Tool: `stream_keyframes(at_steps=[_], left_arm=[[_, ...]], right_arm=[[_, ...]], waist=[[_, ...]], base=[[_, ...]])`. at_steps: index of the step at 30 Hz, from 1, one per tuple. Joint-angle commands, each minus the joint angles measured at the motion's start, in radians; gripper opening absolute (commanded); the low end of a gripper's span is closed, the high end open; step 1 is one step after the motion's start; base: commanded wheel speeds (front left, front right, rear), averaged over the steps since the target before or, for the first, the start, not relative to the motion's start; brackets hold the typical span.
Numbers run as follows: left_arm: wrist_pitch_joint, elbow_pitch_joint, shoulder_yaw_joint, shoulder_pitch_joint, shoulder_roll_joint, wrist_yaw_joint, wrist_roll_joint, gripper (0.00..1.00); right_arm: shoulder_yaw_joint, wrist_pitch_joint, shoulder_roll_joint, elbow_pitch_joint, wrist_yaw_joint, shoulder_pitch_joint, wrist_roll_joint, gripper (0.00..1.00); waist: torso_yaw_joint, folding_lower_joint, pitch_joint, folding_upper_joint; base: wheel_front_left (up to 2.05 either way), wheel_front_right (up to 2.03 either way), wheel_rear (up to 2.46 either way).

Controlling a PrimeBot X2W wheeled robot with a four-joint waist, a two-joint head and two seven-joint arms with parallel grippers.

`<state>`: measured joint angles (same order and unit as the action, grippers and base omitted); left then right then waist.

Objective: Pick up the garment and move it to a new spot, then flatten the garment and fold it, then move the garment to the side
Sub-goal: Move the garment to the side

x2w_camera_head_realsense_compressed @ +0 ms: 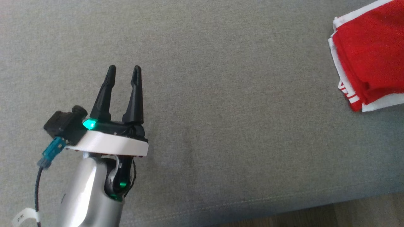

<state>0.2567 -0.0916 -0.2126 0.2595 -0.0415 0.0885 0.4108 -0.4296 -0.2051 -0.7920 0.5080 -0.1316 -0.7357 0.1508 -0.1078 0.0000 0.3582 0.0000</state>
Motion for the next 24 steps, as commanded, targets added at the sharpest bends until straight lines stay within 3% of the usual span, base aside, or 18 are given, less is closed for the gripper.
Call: stream_keyframes(at_steps=[1, 10, 16, 24], left_arm=[[0.005, 0.03, 0.033, 0.026, -0.009, 0.001, 0.001, 1.0], [0.005, 0.021, 0.024, 0.011, -0.009, 0.001, 0.007, 1.0], [0.005, 0.025, 0.045, -0.015, -0.009, -0.003, 0.001, 1.0], [0.005, 0.046, 0.072, -0.068, -0.009, -0.021, 0.005, 1.0]], right_arm=[[0.023, -0.012, -0.022, -0.028, 0.001, 0.036, 0.008, 1.0], [0.082, -0.007, 0.05, -0.098, 0.001, 0.042, 0.02, 1.0], [0.144, 0.091, 0.226, -0.174, 0.001, 0.079, 0.082, 1.0], [0.25, 0.31, 0.488, -0.225, 0.001, 0.219, 0.091, 1.0]], waist=[[-0.002, 0.0, -0.004, 0.0], [0.0, 0.0, -0.041, 0.0], [0.012, 0.0, -0.104, 0.0], [0.056, 0.0, -0.207, 0.0]], base=[[0.0, 0.0, 0.0], [0.0, 0.0, 0.0], [0.0, 0.0, 0.0], [0.0, 0.0, 0.0]])
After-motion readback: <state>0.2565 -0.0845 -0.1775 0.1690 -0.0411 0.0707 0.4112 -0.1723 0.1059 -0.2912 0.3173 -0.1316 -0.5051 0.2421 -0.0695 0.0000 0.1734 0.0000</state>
